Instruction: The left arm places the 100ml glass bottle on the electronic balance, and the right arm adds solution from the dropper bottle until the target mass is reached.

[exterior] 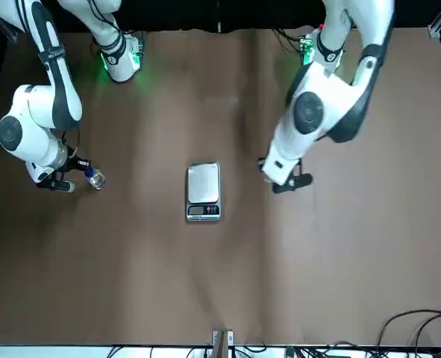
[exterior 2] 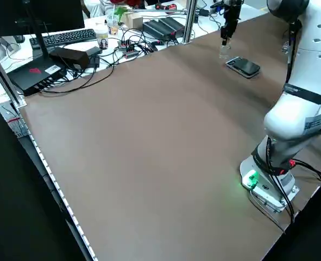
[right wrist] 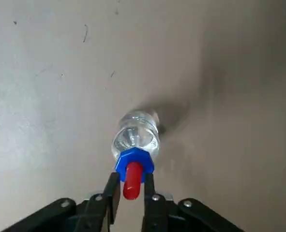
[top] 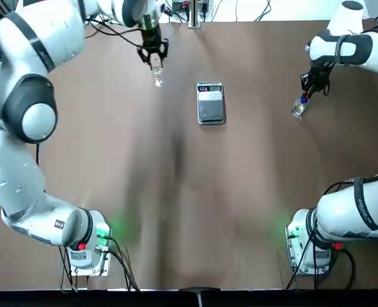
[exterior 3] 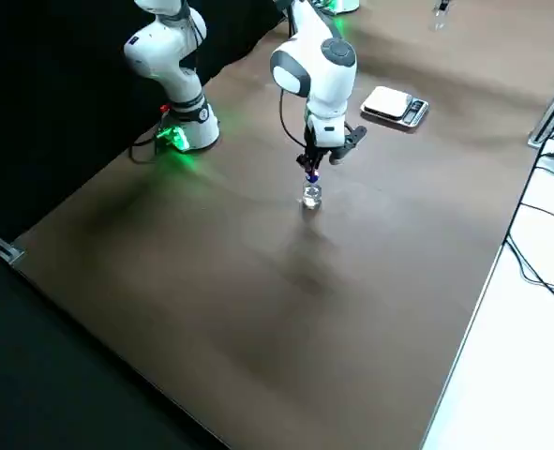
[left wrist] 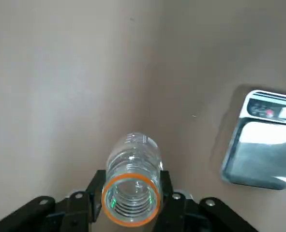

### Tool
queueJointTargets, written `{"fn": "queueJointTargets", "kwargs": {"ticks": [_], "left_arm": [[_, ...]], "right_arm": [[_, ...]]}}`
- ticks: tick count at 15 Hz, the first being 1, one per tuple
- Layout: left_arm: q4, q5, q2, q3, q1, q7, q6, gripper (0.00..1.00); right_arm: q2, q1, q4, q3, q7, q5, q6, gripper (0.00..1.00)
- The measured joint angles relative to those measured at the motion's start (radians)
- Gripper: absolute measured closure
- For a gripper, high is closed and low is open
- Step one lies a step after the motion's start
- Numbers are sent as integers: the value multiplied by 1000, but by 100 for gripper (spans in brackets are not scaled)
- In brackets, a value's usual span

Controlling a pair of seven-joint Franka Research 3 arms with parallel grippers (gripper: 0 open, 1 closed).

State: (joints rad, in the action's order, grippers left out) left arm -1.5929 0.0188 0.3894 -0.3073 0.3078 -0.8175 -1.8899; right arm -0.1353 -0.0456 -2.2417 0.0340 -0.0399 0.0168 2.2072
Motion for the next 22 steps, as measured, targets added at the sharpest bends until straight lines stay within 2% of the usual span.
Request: {"fn": "queueJointTargets", "kwargs": {"ticks": [2, 5, 6, 12, 22], "left_arm": [[59, 0, 44, 66, 98, -56, 0, 51], [147, -1, 107, 205, 274, -131, 3, 51], [171, -1, 127, 227, 314, -154, 3, 51], [217, -5, 182, 231, 392, -194, -18, 51], [220, -5, 264, 236, 473, -189, -182, 51]], "right_arm": [[0, 0, 0, -1, 0, 0, 0, 75], [0, 0, 1, -1, 0, 0, 0, 77], [0, 0, 1, -1, 0, 0, 0, 77], [0, 0, 3, -1, 0, 0, 0, 81], [0, 0, 6, -1, 0, 0, -1, 84]]}}
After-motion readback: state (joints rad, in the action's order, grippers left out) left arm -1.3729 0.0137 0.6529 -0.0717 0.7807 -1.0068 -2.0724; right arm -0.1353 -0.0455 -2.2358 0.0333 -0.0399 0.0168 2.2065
